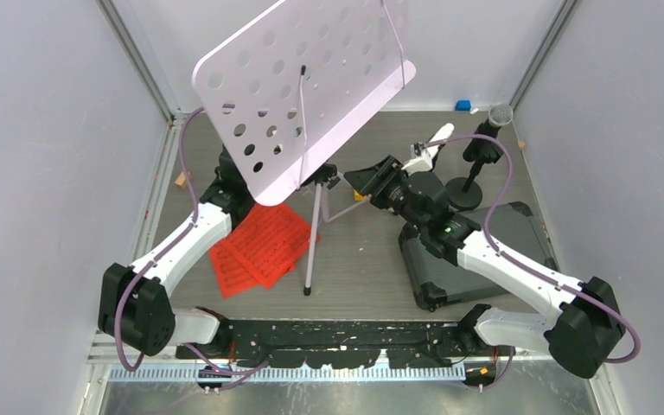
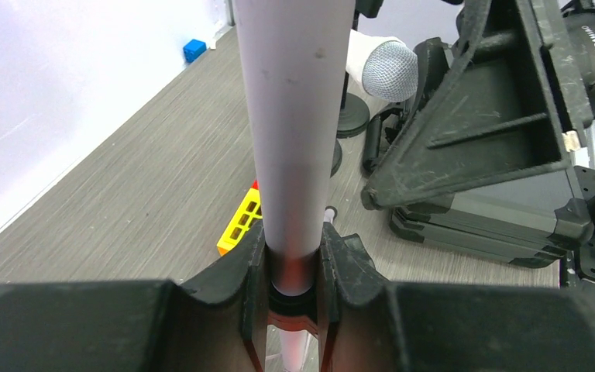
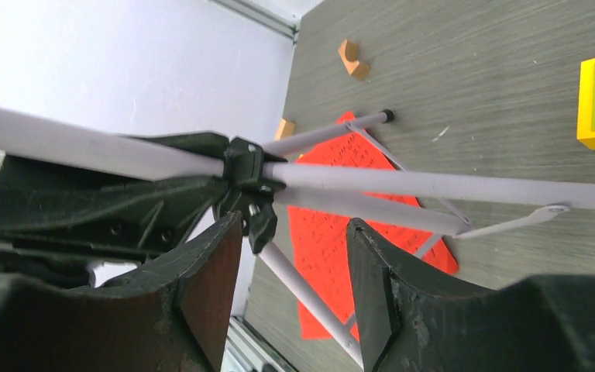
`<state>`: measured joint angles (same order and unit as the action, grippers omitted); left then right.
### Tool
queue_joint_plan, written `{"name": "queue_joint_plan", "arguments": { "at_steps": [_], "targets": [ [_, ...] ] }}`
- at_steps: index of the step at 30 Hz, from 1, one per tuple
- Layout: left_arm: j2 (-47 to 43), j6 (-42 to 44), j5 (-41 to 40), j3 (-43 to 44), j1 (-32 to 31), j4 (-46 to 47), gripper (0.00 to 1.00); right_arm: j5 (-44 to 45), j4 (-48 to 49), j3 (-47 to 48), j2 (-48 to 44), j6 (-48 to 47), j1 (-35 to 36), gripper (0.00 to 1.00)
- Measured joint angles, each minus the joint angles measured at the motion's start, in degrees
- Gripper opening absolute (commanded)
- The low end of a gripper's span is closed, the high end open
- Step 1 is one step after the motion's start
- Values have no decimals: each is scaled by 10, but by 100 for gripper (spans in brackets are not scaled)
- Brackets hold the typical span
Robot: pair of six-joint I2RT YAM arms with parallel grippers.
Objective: Pack up the instrument practice props
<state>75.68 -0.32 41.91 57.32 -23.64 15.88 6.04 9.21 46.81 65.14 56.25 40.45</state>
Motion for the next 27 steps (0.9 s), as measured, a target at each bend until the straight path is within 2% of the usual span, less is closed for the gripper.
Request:
{"name": "queue_joint_plan", "arguments": {
  "at_steps": [11, 14, 21, 27],
  "targets": [
    [-6, 6, -10, -1, -1, -8, 0, 10, 115, -15, 74, 108, 2, 56],
    [-6, 6, -10, -1, -3, -8, 0, 7, 130, -16, 85, 126, 7, 51],
    [-6, 6, -12, -1, -3, -8, 0, -2, 153, -16, 89, 142, 16, 48],
    [-6, 7, -14, -1, -4, -9, 0, -7, 160, -17, 96, 144, 26, 39]
  ]
}}
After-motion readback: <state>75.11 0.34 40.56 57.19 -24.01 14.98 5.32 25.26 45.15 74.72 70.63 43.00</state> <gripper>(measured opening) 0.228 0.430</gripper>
